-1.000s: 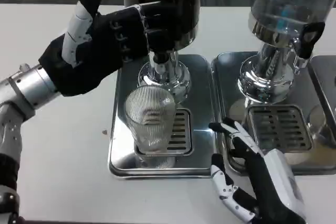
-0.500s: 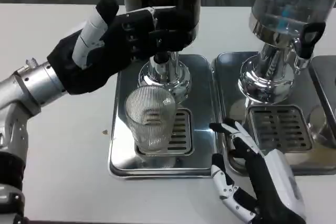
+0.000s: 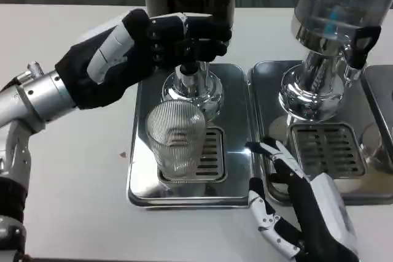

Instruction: Grasp the cup under the faucet to collect the drink, then remove the cup.

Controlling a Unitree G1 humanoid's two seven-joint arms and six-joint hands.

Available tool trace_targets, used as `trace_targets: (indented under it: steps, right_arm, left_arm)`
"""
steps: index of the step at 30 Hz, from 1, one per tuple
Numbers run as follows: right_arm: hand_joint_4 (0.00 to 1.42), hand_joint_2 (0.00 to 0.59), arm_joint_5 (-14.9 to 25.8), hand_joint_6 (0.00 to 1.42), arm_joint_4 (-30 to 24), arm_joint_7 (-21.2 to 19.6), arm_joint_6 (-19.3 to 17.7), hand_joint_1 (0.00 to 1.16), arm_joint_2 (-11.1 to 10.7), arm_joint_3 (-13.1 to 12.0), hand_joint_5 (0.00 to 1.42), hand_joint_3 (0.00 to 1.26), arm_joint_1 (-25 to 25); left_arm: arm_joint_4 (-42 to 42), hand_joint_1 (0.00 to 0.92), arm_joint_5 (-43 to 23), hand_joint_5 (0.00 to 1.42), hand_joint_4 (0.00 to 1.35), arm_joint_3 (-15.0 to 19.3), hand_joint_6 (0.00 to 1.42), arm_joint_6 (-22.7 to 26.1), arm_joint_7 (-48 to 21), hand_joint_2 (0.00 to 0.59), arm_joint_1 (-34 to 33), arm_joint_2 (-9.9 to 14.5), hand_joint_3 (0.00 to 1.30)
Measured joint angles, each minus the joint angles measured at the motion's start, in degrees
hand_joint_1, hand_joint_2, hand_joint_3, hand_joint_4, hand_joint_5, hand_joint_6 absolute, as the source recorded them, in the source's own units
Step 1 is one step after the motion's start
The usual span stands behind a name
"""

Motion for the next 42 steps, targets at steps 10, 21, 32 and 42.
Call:
trace_targets:
  steps: [10,21,32,42]
  right_arm:
    - [0.09,0.545,0.09,0.3,0.0,0.32,0.0,0.55,-0.32,-0.23,0.12,0.24,-0.07]
    - [0.09,0.549,0.09,0.3,0.0,0.33,0.0,0.56,-0.34,-0.36,0.12,0.24,-0.04]
    - [0.09,0.557,0.13,0.29,0.0,0.36,0.0,0.57,-0.36,-0.36,0.12,0.24,0.0]
    - [0.09,0.572,0.16,0.29,0.0,0.72,0.0,0.57,-0.36,-0.35,0.12,0.23,0.01]
  left_arm:
    - [0.0,0.0,0.25,0.18,0.17,-1.0,0.16,-3.75,-0.1,0.087,0.55,0.45,0.27]
    - [-0.56,0.0,0.41,0.18,0.17,-2.25,0.16,-8.62,-0.08,0.085,1.34,1.17,0.26]
    - [-1.94,0.0,0.64,0.18,0.17,-3.21,0.17,-12.36,0.5,0.092,2.64,1.67,0.26]
    - [-2.41,0.0,2.3,0.18,0.17,-4.24,0.17,-15.67,1.85,0.094,2.72,2.43,0.26]
